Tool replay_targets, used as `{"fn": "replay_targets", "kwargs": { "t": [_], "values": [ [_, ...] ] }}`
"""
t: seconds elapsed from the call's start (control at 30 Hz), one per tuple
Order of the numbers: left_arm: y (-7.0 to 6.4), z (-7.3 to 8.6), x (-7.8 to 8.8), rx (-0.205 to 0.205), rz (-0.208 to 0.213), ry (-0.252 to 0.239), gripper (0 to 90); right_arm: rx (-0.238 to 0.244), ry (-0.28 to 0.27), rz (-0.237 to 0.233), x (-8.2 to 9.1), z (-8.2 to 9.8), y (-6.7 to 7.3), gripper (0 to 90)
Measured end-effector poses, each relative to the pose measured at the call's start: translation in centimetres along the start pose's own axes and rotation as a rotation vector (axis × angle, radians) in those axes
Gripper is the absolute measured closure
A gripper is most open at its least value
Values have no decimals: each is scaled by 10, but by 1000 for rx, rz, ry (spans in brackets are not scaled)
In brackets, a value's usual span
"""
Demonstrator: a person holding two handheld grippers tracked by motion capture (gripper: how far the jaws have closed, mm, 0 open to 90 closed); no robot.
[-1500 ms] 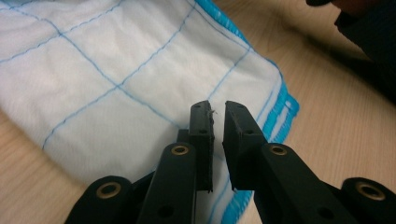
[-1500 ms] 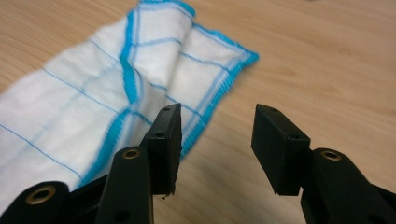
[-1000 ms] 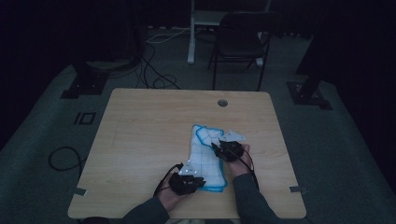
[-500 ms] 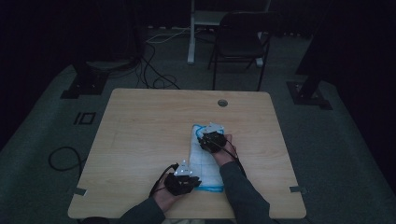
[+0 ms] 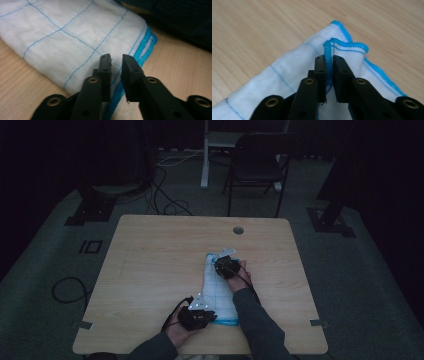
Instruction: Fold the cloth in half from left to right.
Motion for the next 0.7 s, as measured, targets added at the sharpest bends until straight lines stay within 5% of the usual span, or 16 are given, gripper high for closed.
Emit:
{"fn": "replay_targets", "kwargs": {
  "t": [0.1, 0.4, 0.7],
  "values": [
    [1, 0, 1, 8, 6, 5, 897, -38, -18, -2, 5, -4, -10, 850],
    [3, 6, 11, -2, -18, 25, 900, -185, -39, 6, 18, -1, -62, 851],
    [9, 18, 27, 12, -55, 39, 900, -240, -16, 20, 16, 18, -79, 808]
  ]
}}
Point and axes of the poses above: each handheld gripper's, and its own axes: x roughly backward along the jaws, z roughly out of its underside, y roughly to its left, the point moved 10 cm from there along -x, roughly forward along the jaws, and after that the axes turned 12 degrees about -x, right-handed, at the moved point
